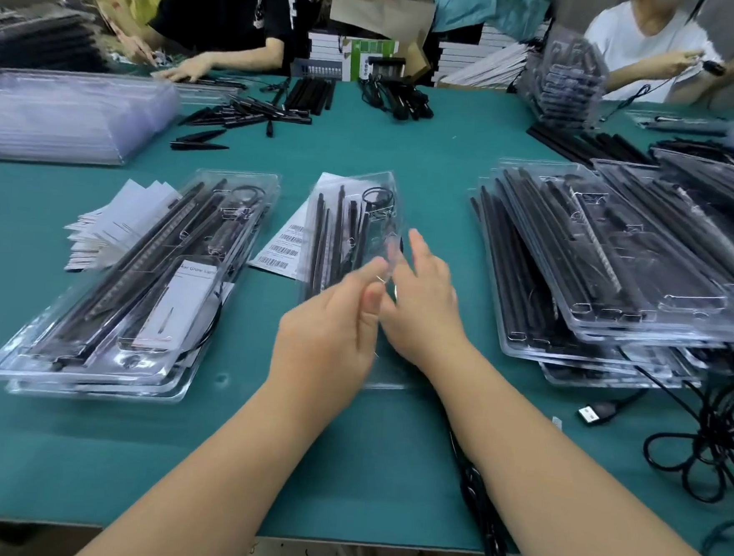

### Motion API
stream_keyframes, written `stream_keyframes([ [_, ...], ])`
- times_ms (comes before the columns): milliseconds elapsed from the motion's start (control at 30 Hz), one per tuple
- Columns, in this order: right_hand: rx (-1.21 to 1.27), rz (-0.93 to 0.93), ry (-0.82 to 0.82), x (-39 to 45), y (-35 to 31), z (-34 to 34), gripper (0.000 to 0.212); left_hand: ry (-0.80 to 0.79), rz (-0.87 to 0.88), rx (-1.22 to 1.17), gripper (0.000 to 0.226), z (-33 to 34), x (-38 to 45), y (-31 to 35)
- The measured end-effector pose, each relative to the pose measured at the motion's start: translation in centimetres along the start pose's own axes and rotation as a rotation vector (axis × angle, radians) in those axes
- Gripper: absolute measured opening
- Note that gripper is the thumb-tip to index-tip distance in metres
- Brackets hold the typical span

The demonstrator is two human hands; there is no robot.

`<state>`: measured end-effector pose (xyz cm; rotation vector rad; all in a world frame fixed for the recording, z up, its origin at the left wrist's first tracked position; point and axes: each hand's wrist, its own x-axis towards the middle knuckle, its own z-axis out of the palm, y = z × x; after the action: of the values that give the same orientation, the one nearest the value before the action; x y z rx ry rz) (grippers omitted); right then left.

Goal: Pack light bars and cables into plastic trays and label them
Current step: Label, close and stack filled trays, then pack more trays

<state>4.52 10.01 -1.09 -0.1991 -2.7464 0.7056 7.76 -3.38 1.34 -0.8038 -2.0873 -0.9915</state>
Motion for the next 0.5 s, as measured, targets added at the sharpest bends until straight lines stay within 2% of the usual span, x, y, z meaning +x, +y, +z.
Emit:
stream_keyframes([
  [100, -0.289, -0.011, -0.171, 0.2, 0.0, 0.6, 0.058, 0.119, -0.128, -0.134, 0.046, -0.4, 0.2, -0.6],
  [233, -0.337, 0.018, -0.216, 0.2, 0.2, 0.8, 0.058, 0.341, -0.233, -0.321, 0.028, -1.3, 0.6, -1.5],
  [300, -0.334, 0.019, -0.219, 0.2, 0.1, 0.8, 0.058, 0.421, -0.198, -0.33, 0.02, -2.0, 1.0, -1.3],
  [367, -0.314, 0.021, -0.22, 0.2, 0.0, 0.6, 0.057, 0.509, -0.102, -0.22, 0.019, -3.1, 1.1, -1.3],
  [433, -0.253, 0.018, -0.206, 0.1, 0.0, 0.3, 0.054, 0.581, -0.069, 0.077, 0.03, -5.0, 1.2, -2.6],
  [500, -0.124, 0.025, -0.16, 0.0, 0.1, -0.1, 0.05, 0.487, -0.197, 0.384, 0.036, -7.5, 1.3, -4.7],
])
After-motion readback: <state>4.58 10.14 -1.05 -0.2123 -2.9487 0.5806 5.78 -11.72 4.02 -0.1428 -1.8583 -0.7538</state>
